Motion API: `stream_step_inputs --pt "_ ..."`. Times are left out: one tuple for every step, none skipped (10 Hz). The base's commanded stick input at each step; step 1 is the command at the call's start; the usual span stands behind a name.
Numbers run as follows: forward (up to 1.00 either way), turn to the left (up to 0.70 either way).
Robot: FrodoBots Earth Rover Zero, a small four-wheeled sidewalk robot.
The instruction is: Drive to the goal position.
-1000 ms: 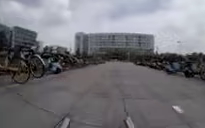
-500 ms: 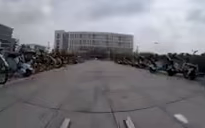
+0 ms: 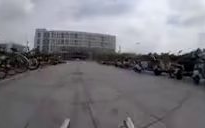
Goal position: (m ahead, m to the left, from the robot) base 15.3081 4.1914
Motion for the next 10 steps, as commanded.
stream_step_inputs --pt "1.00 0.00" --pt "1.00 0.00" --pt "1.00 0.00" --pt "1.00 0.00" --pt "1.00 0.00" --pt "1.00 0.00" --pt "1.00 0.00" --pt "1.00 0.00" --pt "1.00 0.00" --pt "1.00 0.00"
